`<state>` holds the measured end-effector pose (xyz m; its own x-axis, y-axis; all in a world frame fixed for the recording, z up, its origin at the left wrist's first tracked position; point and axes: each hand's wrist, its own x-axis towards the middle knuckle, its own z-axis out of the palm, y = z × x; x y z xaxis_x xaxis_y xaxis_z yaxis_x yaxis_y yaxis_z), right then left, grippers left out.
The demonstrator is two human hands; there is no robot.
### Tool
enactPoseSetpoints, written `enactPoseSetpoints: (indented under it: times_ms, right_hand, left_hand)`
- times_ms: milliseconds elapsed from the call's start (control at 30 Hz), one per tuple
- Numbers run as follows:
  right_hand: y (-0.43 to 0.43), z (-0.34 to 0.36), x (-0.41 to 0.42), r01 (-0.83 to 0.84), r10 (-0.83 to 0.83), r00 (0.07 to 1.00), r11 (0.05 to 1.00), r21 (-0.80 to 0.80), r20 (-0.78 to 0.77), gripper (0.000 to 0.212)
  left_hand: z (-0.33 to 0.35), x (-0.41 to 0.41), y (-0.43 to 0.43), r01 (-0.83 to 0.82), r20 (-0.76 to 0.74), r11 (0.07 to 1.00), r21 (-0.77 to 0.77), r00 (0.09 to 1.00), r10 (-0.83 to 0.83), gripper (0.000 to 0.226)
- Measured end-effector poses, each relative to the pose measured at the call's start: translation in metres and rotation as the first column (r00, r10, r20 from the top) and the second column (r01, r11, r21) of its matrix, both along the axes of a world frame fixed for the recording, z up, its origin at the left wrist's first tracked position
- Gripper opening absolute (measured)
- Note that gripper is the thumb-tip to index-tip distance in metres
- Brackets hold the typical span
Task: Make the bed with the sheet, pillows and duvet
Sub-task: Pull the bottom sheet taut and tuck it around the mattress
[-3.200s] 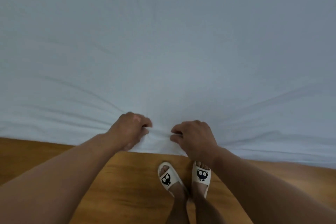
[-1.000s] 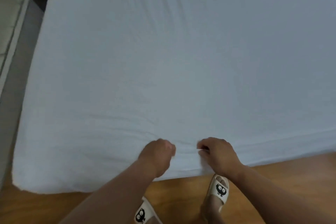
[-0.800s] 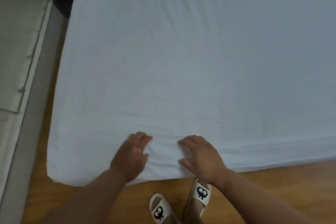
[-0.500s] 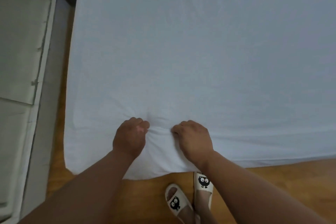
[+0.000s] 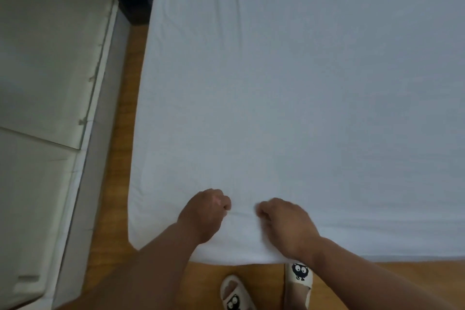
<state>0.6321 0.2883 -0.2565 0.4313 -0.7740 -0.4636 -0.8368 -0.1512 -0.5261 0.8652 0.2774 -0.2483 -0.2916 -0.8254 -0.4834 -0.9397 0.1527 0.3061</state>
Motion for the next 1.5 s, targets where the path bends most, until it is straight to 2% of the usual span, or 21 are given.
enactPoseSetpoints:
  times_ms: [67,133,200,333,433,533,600,633,700,767,833,900,967,1033,1100,1167,1233,1333,1400,1467,1500]
  right_hand:
    - [0.016,0.006,0.024,-0.026,0.023,0.994,0.999,0.025,0.11,0.044]
    - [0.03,0.007,0.057,-0.061,0.058,0.986,0.998,0.013,0.159,0.052]
    - [0.036,0.0,0.093,-0.043,0.048,0.988,0.998,-0.043,0.146,0.05]
    - [0.039,-0.018,0.148,0.158,-0.152,0.987,0.975,-0.158,0.05,0.032]
    - [0.044,-0.033,0.166,0.273,-0.28,0.96,0.943,-0.192,-0.01,0.027]
    - [0.038,-0.037,0.17,0.331,-0.345,0.938,0.922,-0.203,-0.04,0.019]
    - [0.034,-0.035,0.169,0.359,-0.372,0.927,0.917,-0.175,-0.047,0.014]
    - [0.032,-0.034,0.169,0.376,-0.387,0.921,0.914,-0.152,-0.053,0.013]
    - [0.029,-0.03,0.171,0.393,-0.402,0.912,0.913,-0.105,-0.084,0.011]
    - [0.025,-0.025,0.17,0.387,-0.391,0.913,0.92,-0.056,-0.116,0.01]
    - [0.024,-0.021,0.168,0.403,-0.4,0.909,0.915,-0.003,-0.12,0.011]
    - [0.032,-0.019,0.167,0.442,-0.438,0.895,0.897,0.03,-0.086,0.011]
    - [0.047,-0.02,0.168,0.473,-0.472,0.881,0.88,0.033,-0.04,0.012]
    - [0.059,-0.02,0.175,0.485,-0.484,0.874,0.874,0.021,-0.032,0.012]
    - [0.059,-0.019,0.182,0.472,-0.471,0.88,0.882,0.005,-0.06,0.009]
    - [0.049,-0.014,0.188,0.461,-0.453,0.883,0.887,0.035,-0.123,0.008]
    - [0.039,-0.006,0.199,0.485,-0.469,0.868,0.871,0.08,-0.161,0.011]
    - [0.029,0.004,0.237,0.61,-0.612,0.791,0.784,0.117,-0.021,0.019]
    - [0.016,0.01,0.274,0.646,-0.66,0.746,0.75,0.146,0.089,0.029]
    - [-0.008,0.011,0.308,0.685,-0.696,0.703,0.718,0.128,0.146,0.029]
    - [-0.022,0.011,0.325,0.704,-0.712,0.682,0.701,0.111,0.166,0.029]
  left_hand:
    - [0.007,0.033,0.006,0.031,0.026,0.999,-0.026,0.999,-0.031,0.041]
    - [0.011,0.075,0.014,0.031,0.135,0.999,-0.025,0.99,-0.028,0.065]
    - [0.011,0.109,0.019,-0.029,0.258,0.999,-0.046,0.965,0.04,0.075]
    - [0.003,0.136,0.016,-0.162,0.378,0.983,-0.092,0.907,0.185,0.083]
    - [-0.008,0.147,0.011,-0.297,0.306,0.953,-0.063,0.903,0.302,0.092]
    - [-0.016,0.168,-0.002,-0.436,0.165,0.9,-0.007,0.887,0.431,0.089]
    - [-0.02,0.18,-0.011,-0.558,0.169,0.827,0.071,0.824,0.541,0.087]
    - [-0.022,0.183,-0.014,-0.569,0.197,0.817,0.095,0.815,0.545,0.087]
    - [-0.023,0.186,-0.018,-0.48,0.249,0.866,0.138,0.863,0.439,0.079]
    - [-0.025,0.188,-0.027,-0.351,0.253,0.922,0.162,0.918,0.305,0.058]
    - [-0.025,0.191,-0.036,-0.304,0.207,0.935,0.184,0.942,0.266,0.057]
    - [-0.026,0.201,-0.038,-0.262,0.162,0.948,0.183,0.959,0.234,0.039]
    - [-0.025,0.212,-0.019,-0.258,0.066,0.957,0.133,0.966,0.251,0.043]
    - [-0.021,0.218,-0.004,-0.282,0.023,0.944,0.169,0.959,0.282,0.041]
    - [-0.015,0.214,-0.009,-0.235,0.08,0.945,0.228,0.972,0.222,0.039]
    - [-0.009,0.207,-0.026,-0.108,0.207,0.954,0.281,0.977,0.05,0.043]
    - [-0.001,0.202,-0.043,-0.018,0.272,0.936,0.352,0.959,-0.084,0.049]
    - [0.009,0.212,-0.082,0.074,0.314,0.887,0.455,0.919,-0.238,0.052]
    - [0.016,0.225,-0.127,0.154,0.318,0.91,0.385,0.904,-0.288,0.04]
    - [0.021,0.24,-0.183,0.277,0.28,0.937,0.215,0.901,-0.33,0.023]
    - [0.022,0.246,-0.211,0.377,0.279,0.918,0.121,0.875,-0.396,0.026]
